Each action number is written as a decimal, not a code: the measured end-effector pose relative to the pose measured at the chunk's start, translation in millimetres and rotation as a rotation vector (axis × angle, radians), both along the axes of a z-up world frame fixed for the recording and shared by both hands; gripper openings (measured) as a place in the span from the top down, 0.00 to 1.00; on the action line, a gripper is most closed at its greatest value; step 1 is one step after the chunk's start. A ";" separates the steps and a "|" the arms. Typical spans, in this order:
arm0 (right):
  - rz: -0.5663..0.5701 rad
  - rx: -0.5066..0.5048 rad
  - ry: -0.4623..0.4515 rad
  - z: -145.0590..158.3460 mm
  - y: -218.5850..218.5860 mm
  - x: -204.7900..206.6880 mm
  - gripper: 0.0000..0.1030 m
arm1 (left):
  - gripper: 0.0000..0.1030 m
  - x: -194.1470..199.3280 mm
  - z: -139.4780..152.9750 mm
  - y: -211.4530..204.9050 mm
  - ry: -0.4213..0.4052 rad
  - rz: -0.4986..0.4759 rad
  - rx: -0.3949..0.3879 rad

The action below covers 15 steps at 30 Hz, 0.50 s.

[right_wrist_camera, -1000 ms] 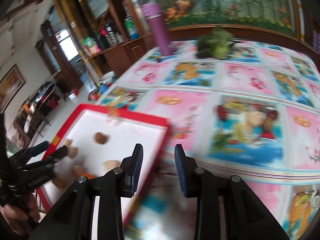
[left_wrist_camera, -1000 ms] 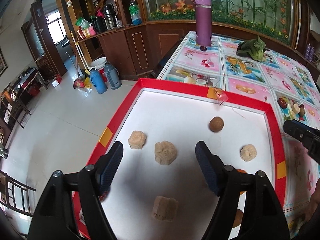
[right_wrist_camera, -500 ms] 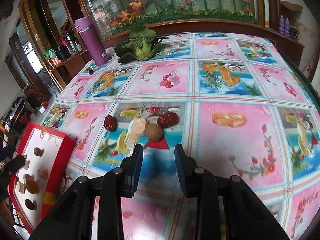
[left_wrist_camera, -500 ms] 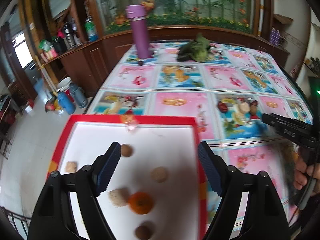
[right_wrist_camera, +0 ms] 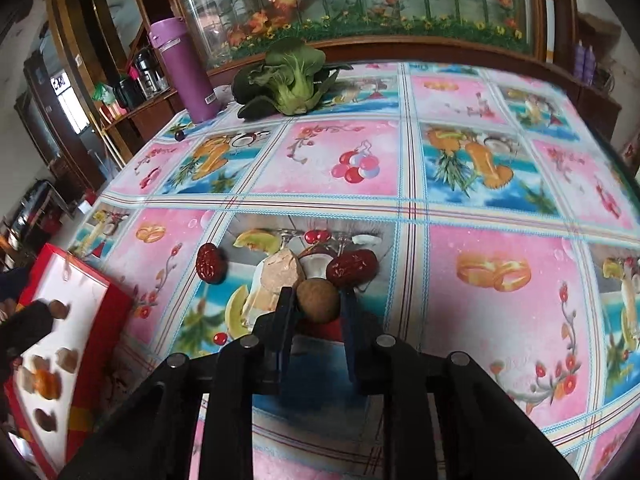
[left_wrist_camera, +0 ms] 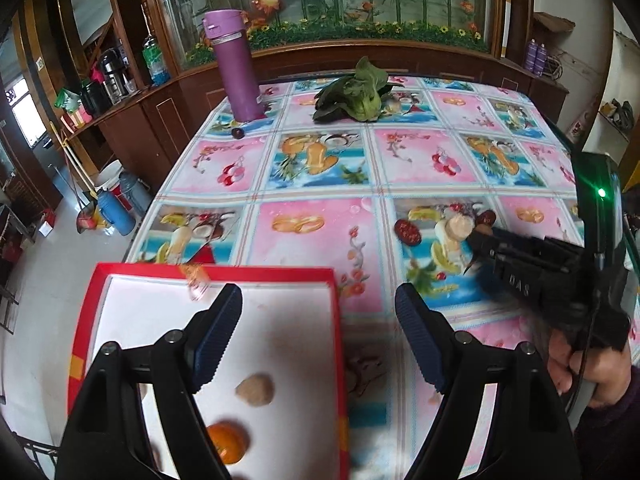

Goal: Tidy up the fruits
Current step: 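Grasp a red date with the left tool while the right tool grasps a brown round fruit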

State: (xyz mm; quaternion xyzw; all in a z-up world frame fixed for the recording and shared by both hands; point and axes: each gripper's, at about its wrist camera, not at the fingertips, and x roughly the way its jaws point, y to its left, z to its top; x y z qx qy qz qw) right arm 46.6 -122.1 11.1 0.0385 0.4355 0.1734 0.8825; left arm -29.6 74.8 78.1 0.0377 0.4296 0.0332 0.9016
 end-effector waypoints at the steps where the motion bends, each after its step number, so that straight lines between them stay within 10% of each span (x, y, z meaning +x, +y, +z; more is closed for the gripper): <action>1: -0.002 0.018 0.018 0.5 -4.3 2.1 0.80 | 0.23 6.8 -2.1 -4.7 0.005 -0.009 -0.002; 15: -0.205 0.225 0.077 21.6 -83.9 15.5 0.80 | 0.23 77.1 -47.6 -57.5 0.067 -0.004 0.015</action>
